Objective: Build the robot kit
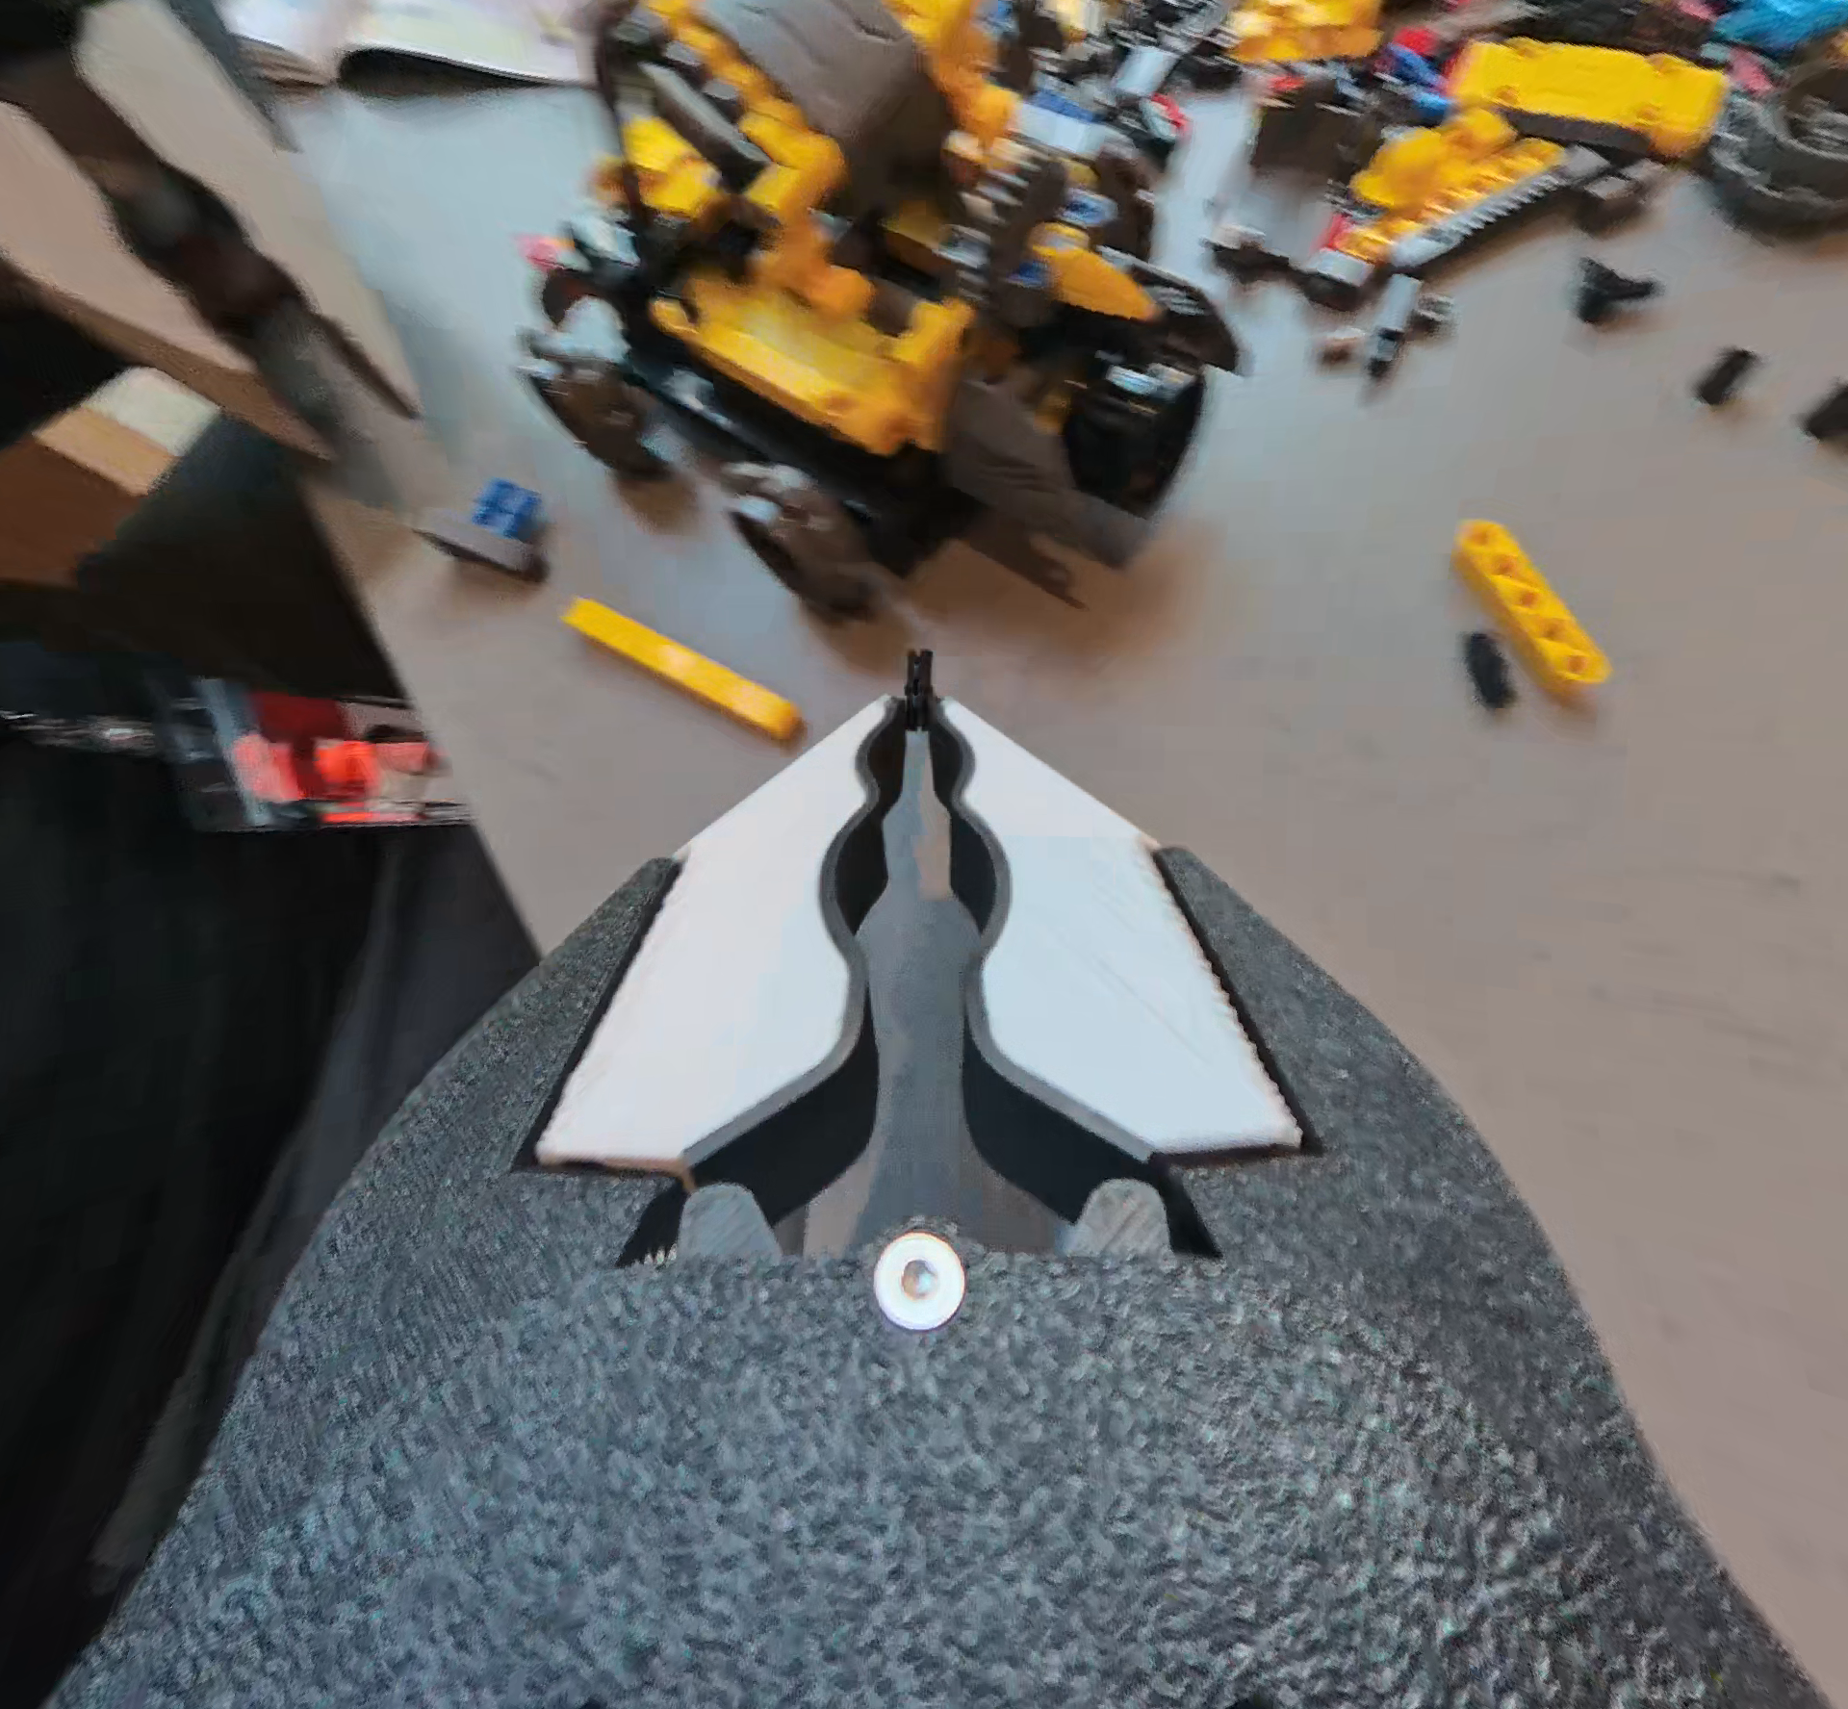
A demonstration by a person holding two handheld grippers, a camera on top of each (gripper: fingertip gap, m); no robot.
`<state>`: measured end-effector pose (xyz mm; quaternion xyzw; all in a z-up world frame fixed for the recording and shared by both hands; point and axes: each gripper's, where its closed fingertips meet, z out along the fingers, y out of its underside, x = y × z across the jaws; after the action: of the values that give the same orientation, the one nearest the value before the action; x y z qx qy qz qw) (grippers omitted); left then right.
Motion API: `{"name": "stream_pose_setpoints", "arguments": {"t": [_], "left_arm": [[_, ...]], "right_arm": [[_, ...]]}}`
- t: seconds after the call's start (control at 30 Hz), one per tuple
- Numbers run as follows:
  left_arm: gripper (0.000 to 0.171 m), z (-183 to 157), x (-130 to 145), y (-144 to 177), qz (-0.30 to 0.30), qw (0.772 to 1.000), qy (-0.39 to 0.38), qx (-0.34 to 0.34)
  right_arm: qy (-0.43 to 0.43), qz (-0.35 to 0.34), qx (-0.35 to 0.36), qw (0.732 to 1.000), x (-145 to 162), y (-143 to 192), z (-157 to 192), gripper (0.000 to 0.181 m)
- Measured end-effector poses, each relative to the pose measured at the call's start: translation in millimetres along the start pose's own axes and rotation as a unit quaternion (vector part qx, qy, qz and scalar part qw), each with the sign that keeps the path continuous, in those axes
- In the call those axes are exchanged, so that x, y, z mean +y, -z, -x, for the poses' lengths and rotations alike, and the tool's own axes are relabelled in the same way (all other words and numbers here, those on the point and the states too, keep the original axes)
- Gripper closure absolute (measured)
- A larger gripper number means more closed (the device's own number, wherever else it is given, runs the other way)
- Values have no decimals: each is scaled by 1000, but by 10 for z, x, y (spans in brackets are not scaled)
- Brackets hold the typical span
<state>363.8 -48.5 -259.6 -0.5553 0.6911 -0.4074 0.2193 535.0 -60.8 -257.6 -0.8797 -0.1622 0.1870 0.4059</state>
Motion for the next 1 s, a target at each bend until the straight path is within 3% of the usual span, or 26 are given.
{"name": "stream_pose_setpoints", "arguments": {"t": [0.13, 0.23, 0.33, 0.47, 0.87, 1.0], "left_arm": [[151, -50, -66, -63, -6, 996, -72, -57], [147, -198, -48, -72, -13, 996, -70, -61], [154, -313, 4, -31, -25, 991, -99, -90], [154, -275, 9, 54, -38, 973, -157, -162], [149, -213, 119, 9, -29, 979, -145, -141], [155, -197, 136, 29, -16, 977, -160, -141]], "right_arm": [[45, -9, -71, 996, -142, -86, 681, 177], [83, -5, -91, 992, -158, -227, 1022, 177], [126, 1, -99, 987, -135, -339, 1234, 177], [149, 12, -96, 984, -110, -462, 1300, 177], [157, -12, -89, 984, -160, -486, 1176, 177], [153, 12, -89, 984, -60, -485, 1111, 177]]}}
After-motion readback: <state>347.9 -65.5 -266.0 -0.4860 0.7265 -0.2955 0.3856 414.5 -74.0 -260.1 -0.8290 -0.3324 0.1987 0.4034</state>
